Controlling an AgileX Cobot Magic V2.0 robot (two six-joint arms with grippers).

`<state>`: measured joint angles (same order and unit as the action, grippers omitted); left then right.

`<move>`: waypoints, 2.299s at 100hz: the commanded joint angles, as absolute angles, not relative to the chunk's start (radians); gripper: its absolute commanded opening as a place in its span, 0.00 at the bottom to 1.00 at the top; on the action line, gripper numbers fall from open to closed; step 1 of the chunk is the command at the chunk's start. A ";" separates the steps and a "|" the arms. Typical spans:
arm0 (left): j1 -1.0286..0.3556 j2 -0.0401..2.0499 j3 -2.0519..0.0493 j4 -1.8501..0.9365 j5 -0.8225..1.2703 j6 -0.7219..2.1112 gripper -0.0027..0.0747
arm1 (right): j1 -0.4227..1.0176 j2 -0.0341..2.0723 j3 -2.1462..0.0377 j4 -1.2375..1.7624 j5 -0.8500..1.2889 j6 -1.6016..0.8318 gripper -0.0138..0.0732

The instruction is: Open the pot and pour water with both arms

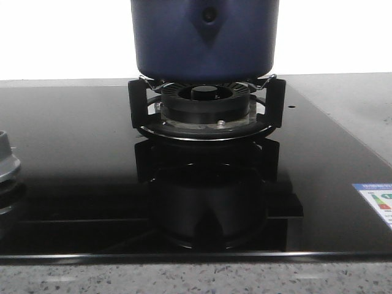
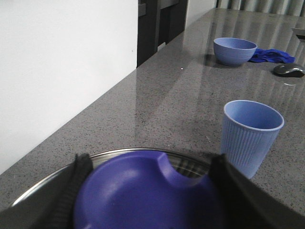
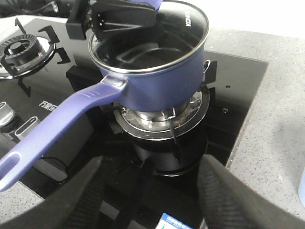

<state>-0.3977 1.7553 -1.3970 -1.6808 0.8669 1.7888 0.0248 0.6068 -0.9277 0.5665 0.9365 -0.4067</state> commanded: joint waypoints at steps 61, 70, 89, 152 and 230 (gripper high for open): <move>-0.348 1.640 -1.431 -1.791 0.956 1.781 0.28 | 0.026 0.607 -0.962 0.521 0.786 -0.417 0.60; -0.326 1.601 -1.431 -1.791 0.971 1.781 0.28 | 0.026 0.607 -0.962 0.499 0.713 -0.417 0.61; -0.285 1.519 -1.431 -1.783 0.978 1.750 0.28 | 0.026 0.607 -0.962 0.373 0.643 -0.417 0.85; -0.248 1.442 -1.431 -1.731 0.991 1.699 0.28 | 0.026 0.555 -0.655 -0.406 0.555 0.060 0.91; -0.250 1.442 -1.431 -1.731 1.032 1.696 0.28 | -0.193 0.599 -0.403 -0.332 0.000 0.322 0.91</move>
